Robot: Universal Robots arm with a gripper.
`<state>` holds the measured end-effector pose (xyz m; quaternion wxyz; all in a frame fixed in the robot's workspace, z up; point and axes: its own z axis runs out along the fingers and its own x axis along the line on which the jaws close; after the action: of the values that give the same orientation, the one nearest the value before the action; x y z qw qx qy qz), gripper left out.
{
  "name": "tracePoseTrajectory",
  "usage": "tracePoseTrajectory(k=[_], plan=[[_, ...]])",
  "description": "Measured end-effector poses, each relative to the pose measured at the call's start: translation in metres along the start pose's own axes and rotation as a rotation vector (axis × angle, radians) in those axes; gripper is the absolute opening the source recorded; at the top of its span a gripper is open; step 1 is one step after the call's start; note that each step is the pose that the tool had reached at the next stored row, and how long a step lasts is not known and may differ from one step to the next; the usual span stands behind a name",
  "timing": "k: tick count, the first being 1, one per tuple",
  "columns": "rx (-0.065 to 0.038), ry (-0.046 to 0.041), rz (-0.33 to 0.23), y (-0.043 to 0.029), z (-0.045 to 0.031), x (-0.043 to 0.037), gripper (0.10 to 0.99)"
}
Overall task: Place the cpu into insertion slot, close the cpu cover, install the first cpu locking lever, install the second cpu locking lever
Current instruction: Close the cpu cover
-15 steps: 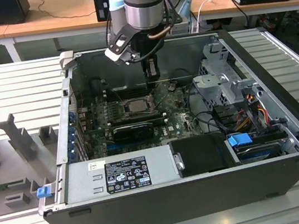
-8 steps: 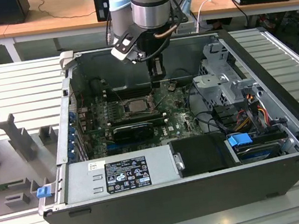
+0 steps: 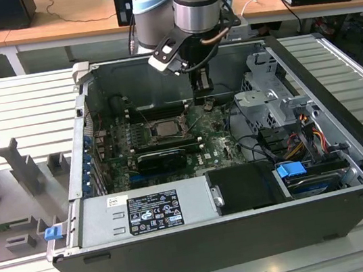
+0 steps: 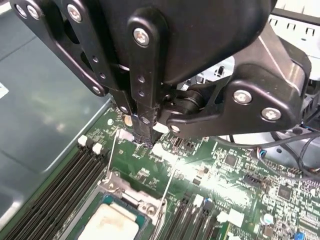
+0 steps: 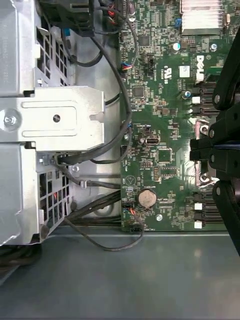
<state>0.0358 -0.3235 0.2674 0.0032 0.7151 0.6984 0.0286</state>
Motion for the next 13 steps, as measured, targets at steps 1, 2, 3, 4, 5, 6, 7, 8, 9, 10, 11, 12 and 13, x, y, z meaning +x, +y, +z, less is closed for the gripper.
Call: tracePoseTrajectory(k=[1, 2, 3, 4, 5, 6, 7, 8, 9, 10, 11, 12, 13], plan=[[0.0, 0.0, 0.0, 0.0035, 0.0001, 0.0001, 0.106], [0.0, 0.0, 0.0, 0.0063, 0.0003, 0.0001, 0.106], [0.0, 0.0, 0.0, 0.0101, 0.0005, 0.0002, 0.106], [0.0, 0.0, 0.0, 0.0133, 0.0009, 0.0003, 0.106], [0.0, 0.0, 0.0, 0.0156, 0.0014, 0.0003, 0.106], [0.0, 0.0, 0.0, 0.0164, 0.0018, 0.0004, 0.106], [0.0, 0.0001, 0.0, 0.0171, 0.0025, 0.0004, 0.106], [0.0, -0.0001, 0.0, 0.0171, 0.0053, 0.0002, 0.106], [0.0, 0.0, 0.0, 0.017, 0.0076, 0.0001, 0.106], [0.0, -0.0001, 0.0, 0.017, 0.0095, 0.0001, 0.106], [0.0, 0.0, 0.0, 0.0168, 0.0146, -0.0001, 0.106], [0.001, 0.0013, -0.002, 0.0159, 0.0161, -0.0002, 0.106], [0.003, 0.0013, -0.003, 0.0137, 0.0163, -0.0002, 0.106]])
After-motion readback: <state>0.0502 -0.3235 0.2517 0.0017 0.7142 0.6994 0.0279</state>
